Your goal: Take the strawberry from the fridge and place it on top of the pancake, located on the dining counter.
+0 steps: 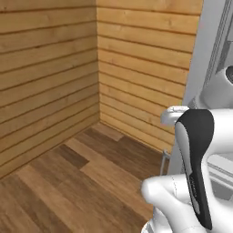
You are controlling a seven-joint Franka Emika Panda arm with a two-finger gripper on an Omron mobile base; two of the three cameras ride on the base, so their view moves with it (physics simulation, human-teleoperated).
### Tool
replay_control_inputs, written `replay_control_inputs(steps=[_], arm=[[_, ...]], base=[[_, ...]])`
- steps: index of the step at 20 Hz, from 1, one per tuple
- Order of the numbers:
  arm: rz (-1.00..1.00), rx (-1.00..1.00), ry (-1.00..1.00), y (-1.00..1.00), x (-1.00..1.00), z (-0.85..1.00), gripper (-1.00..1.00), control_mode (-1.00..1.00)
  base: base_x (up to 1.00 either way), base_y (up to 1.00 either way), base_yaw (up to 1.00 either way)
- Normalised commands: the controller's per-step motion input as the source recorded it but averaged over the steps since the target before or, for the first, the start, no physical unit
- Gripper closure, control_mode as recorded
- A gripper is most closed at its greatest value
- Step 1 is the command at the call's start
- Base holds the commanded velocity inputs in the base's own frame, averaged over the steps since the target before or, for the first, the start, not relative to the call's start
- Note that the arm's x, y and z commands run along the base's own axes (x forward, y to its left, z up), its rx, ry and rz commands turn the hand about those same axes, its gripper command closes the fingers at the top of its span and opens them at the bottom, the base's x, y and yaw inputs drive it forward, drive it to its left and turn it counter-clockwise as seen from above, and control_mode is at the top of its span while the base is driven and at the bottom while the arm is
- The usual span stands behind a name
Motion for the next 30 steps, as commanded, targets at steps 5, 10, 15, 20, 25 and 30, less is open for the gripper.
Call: replay_control_inputs(steps=[5,10,15,20,25,30], arm=[[0.00,0.00,0.00,0.00,0.00,0.00,1.00,1.00],[0.00,0.00,0.00,0.00,0.00,0.00,1.00,1.00],[0.00,0.00,0.00,0.00,0.00,0.00,1.00,1.00],[0.00,0.00,0.00,0.00,0.00,0.00,1.00,1.00],[0.00,0.00,0.00,0.00,0.00,0.00,1.00,1.00],[0.00,0.00,0.00,0.00,0.00,0.00,1.00,1.00]], base=[[-0.20,0.71,0.88],[-0.16,0.73,0.88],[0.39,0.65,0.33],[1.00,0.41,0.00],[1.00,0.01,0.11],[1.00,-0.24,0.13]])
